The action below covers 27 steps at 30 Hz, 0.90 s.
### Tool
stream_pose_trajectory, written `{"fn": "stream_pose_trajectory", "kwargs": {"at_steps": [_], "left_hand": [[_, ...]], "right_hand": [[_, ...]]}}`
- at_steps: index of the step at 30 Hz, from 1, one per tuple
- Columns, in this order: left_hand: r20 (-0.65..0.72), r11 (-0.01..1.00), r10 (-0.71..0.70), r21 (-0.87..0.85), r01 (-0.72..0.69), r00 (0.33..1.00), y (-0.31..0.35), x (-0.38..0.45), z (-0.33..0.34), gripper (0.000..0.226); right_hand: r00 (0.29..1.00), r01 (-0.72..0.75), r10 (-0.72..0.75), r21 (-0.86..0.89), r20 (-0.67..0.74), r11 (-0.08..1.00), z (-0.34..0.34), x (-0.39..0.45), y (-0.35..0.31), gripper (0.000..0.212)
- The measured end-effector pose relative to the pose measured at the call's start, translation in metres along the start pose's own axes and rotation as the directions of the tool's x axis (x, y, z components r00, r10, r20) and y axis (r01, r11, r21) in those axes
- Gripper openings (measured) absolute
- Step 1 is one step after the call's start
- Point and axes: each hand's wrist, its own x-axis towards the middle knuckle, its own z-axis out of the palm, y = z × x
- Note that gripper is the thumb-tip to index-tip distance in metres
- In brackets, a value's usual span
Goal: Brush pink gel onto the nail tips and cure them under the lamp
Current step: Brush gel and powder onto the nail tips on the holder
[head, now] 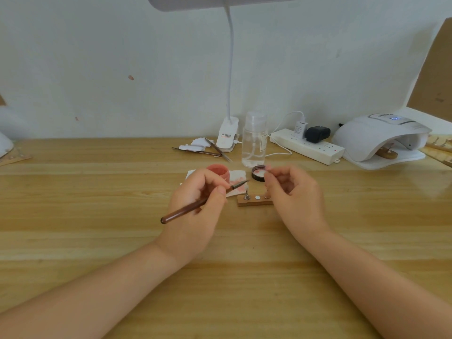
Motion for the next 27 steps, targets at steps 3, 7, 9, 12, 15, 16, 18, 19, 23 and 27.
{"fn": "stream_pose_trajectory", "kwargs": {"at_steps": [3,7,9,12,15,16,18,19,23,27], "left_hand": [[-0.062,0.996,-0.04,-0.084,0.035,0.997,0.001,0.003,0.002,0.018],[-0.15,0.987,-0.126,-0.117,0.109,0.981,-0.004,0.008,0.0,0.027],[-0.196,0.98,-0.173,-0.134,0.148,0.965,-0.008,0.01,0.0,0.025],[-0.238,0.965,-0.229,-0.181,0.189,0.944,-0.01,0.011,0.0,0.024],[-0.243,0.959,-0.251,-0.197,0.205,0.937,-0.011,0.012,0.001,0.024],[-0.245,0.956,-0.257,-0.206,0.209,0.935,-0.012,0.012,0.001,0.024],[-0.249,0.948,-0.277,-0.227,0.222,0.928,-0.013,0.012,0.001,0.025],[-0.252,0.942,-0.294,-0.24,0.235,0.922,-0.013,0.012,0.001,0.025],[-0.27,0.914,-0.363,-0.289,0.285,0.892,-0.014,0.015,0.001,0.023],[-0.28,0.899,-0.394,-0.315,0.304,0.875,-0.013,0.016,0.001,0.022]], "right_hand": [[0.999,-0.027,0.028,0.044,-0.022,0.999,-0.003,0.003,-0.003,0.016],[0.999,-0.025,0.025,0.004,0.034,1.0,-0.001,0.0,-0.004,0.014],[0.999,-0.002,0.006,-0.074,0.051,0.997,0.002,-0.001,-0.003,0.01],[0.998,0.045,-0.031,-0.24,0.061,0.97,0.006,-0.001,0.002,0.02],[0.993,0.062,-0.012,-0.436,0.116,0.898,0.008,0.0,0.005,0.024],[0.992,0.06,0.002,-0.481,0.127,0.875,0.008,0.0,0.005,0.024],[0.989,0.061,0.022,-0.545,0.144,0.836,0.008,0.0,0.005,0.025],[0.987,0.072,0.026,-0.577,0.16,0.814,0.008,0.0,0.005,0.028],[0.98,0.078,0.061,-0.645,0.19,0.76,0.008,0.0,0.004,0.038],[0.974,0.078,0.085,-0.666,0.209,0.742,0.006,0.0,0.002,0.043]]}}
